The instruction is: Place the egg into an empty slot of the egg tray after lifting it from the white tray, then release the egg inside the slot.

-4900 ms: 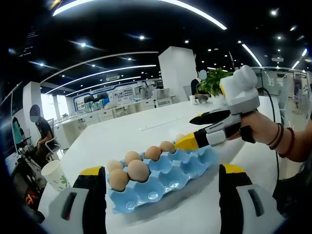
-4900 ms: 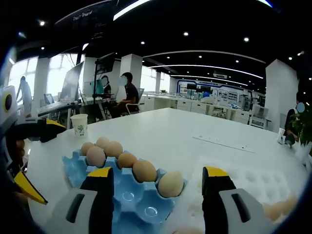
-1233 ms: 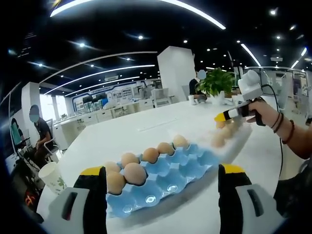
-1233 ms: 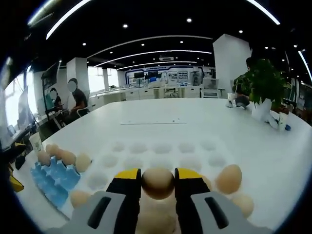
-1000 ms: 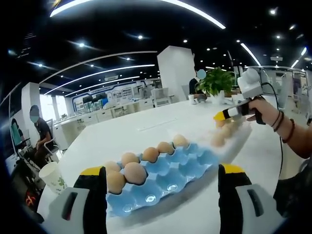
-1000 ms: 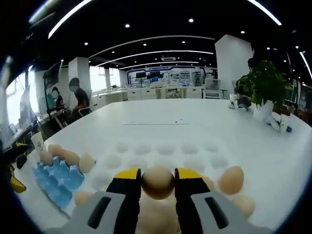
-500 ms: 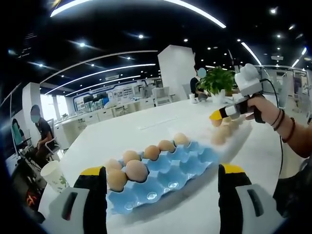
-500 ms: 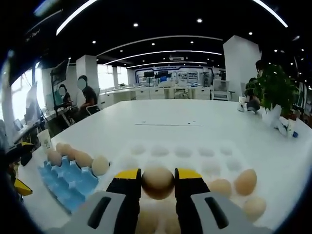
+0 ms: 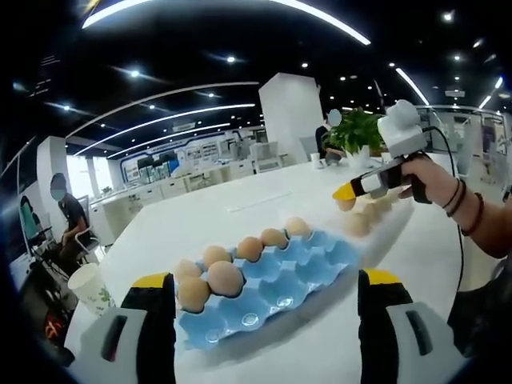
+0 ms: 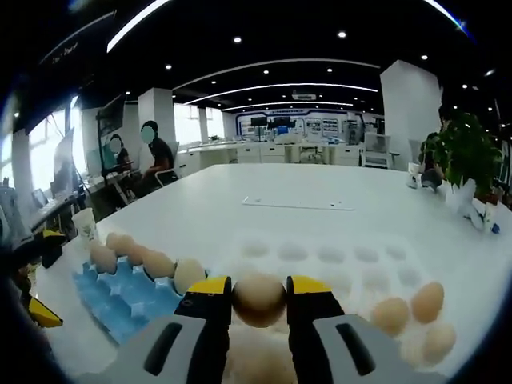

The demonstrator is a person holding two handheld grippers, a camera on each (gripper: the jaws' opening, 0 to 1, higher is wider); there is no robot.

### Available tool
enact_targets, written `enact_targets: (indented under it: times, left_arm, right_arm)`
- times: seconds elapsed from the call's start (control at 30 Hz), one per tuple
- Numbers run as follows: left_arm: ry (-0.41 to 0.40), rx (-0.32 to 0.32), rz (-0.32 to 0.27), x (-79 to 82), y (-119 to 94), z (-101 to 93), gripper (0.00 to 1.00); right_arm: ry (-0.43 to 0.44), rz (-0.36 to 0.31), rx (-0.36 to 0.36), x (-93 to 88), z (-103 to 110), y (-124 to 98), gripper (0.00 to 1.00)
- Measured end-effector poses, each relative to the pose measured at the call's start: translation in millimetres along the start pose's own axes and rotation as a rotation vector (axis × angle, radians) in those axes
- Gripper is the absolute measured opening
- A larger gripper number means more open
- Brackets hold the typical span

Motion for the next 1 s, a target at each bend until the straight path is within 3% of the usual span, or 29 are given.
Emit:
enact_targets:
  times: [0.4,1.0]
  left_arm:
    - [0.003,0.003,-0.002,2.7,1,-2.3,0.97]
    - [0.004,0.009,-0.004,1.3,-4,-3.7,0.97]
  right_arm:
    - [0.015,-0.009,0.078,-0.3,19,6,0.28]
    - [-0.041,-0.007,0.221,-2.2,69,18,0.28]
Point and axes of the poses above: the point that each gripper's makers call its tool centre point, and the gripper's own axes: y roughly forward along the fingers, z roughly to its left, x roughly out of its top, the point moved 7 cm from there along -y, roughly backward along the fingers, and after that the axes turned 6 degrees about -z, right-handed, at the moved point
